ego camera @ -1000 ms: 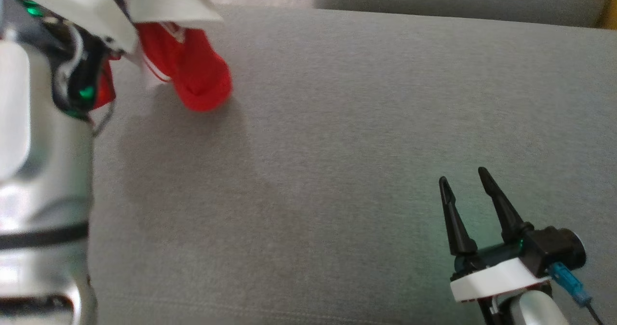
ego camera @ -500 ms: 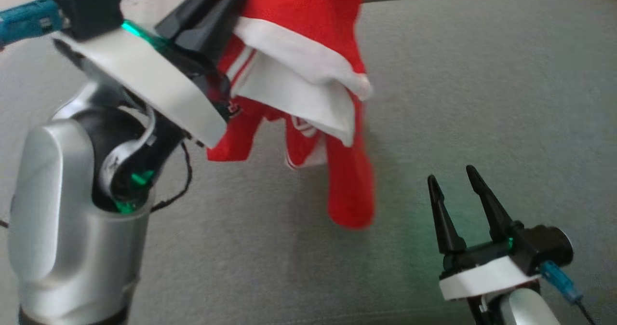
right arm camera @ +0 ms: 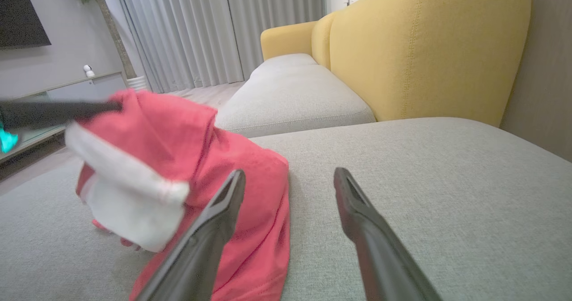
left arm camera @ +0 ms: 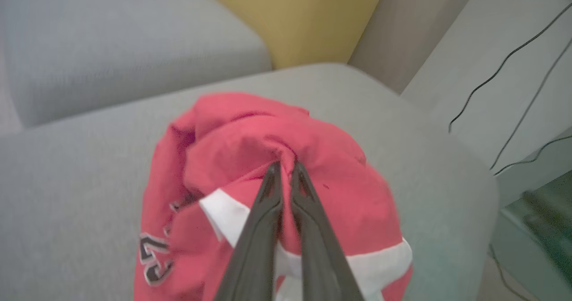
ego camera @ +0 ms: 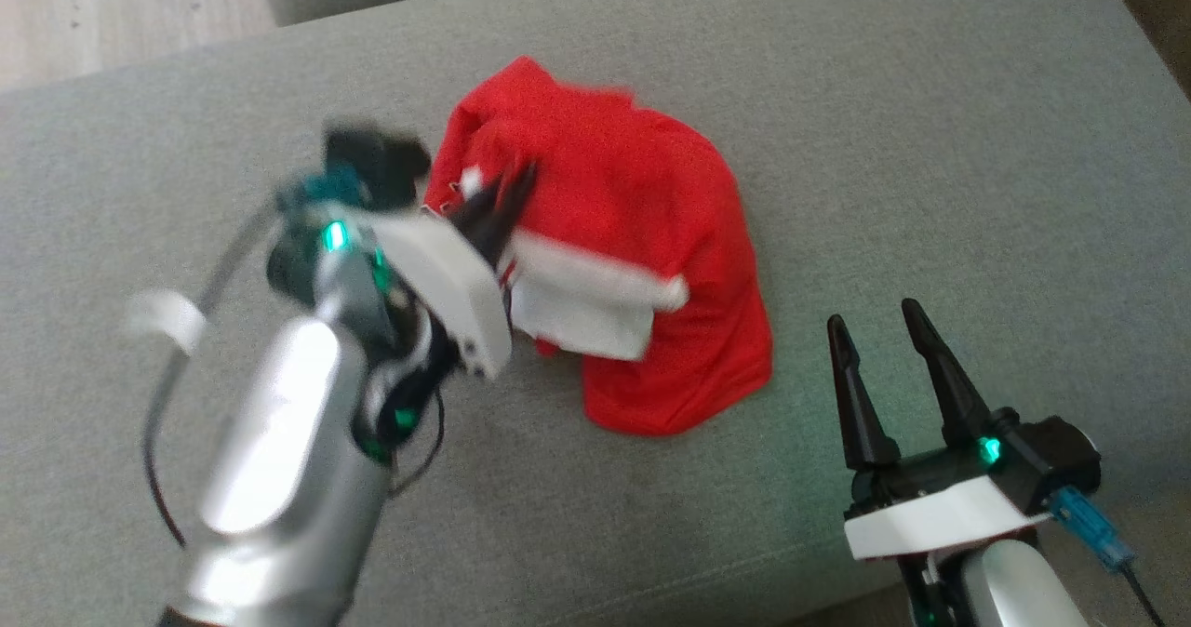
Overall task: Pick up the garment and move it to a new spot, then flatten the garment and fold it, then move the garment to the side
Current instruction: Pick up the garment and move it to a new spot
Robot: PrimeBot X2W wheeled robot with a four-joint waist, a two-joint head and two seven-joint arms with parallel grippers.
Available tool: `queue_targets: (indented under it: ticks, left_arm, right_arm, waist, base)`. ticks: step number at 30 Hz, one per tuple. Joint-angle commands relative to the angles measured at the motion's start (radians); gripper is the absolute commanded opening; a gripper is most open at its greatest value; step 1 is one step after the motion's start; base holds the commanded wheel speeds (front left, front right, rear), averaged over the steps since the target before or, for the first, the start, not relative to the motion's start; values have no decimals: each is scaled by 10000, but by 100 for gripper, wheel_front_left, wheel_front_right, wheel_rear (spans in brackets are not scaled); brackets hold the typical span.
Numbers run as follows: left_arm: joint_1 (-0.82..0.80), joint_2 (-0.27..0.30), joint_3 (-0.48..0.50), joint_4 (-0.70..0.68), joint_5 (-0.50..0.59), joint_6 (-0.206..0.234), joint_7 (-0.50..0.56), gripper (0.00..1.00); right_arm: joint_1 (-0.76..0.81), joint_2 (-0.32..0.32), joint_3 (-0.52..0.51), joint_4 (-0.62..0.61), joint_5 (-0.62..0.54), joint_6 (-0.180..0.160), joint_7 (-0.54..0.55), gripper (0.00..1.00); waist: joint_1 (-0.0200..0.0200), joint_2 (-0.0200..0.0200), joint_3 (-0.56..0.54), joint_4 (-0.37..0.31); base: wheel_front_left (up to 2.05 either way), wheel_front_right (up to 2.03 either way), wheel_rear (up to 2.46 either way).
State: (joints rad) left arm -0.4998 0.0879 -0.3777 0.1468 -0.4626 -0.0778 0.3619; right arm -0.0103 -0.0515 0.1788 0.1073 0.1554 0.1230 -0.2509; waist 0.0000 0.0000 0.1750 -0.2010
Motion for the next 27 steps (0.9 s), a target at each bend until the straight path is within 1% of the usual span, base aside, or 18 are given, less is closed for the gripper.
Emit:
queue_targets:
  ticks: [1,5,6,7,8,9,13,15,17,20,24,27]
  left_arm:
    - [-74,63,75,677,416,84,-786,0]
    - [71,-140,-304,2710,832,203,-2335,0]
    - [71,-140,-304,2710,832,203,-2335,0]
    - [35,-230,-435,3413,862,234,-3064,72]
    - [35,-230,-435,3413,862,234,-3064,72]
    - [-3,-262,-485,3661,880,284,-3419,100]
    - [-12,-341,-528,4039,712,585,-4718,100]
    - [158,-356,-514,3922,598,757,-5324,100]
    - [433,-362,-488,3620,617,1021,-5785,100]
    - [1090,-364,-380,2919,795,1496,-6123,100]
    - [2154,-282,-76,1885,1112,1981,-6225,100]
    - [2970,-150,384,1038,1455,2208,-6232,100]
  right_arm:
    - [-405,10,250,-368,80,77,-108,100]
    - [-386,11,234,-342,73,77,-108,100]
    - [-386,11,234,-342,73,77,-108,100]
    - [-354,11,205,-306,2,77,-108,100]
    - [-354,11,205,-306,2,77,-108,100]
    - [-341,11,187,-298,-32,77,-108,100]
    - [-311,11,162,-268,-169,77,-108,100]
    - [-274,11,134,-264,-244,77,-108,100]
    - [-214,12,56,-297,-329,77,-108,100]
    - [-73,12,-139,-369,-566,77,-108,100]
    - [142,2,-494,-506,-981,77,-109,100]
    - [306,-47,-757,-578,-1179,77,-109,100]
  waist:
    - [0,0,108,-117]
    - [0,0,127,-51]
    - [0,0,127,-51]
    - [0,0,77,56]
    - [0,0,77,56]
    - [0,0,63,125]
    - [0,0,-55,439]
    - [0,0,-149,625]
    - [0,0,-247,839]
    - [0,0,-428,1238]
    - [0,0,-661,1820]
    - [0,0,-853,2198]
  base:
    - [0,0,0]
    - [0,0,0]
    - [0,0,0]
    - [0,0,0]
    - [0,0,0]
    - [0,0,0]
    - [0,0,0]
    - [0,0,0]
    - [0,0,0]
    - [0,0,0]
    - [0,0,0]
    - [0,0,0]
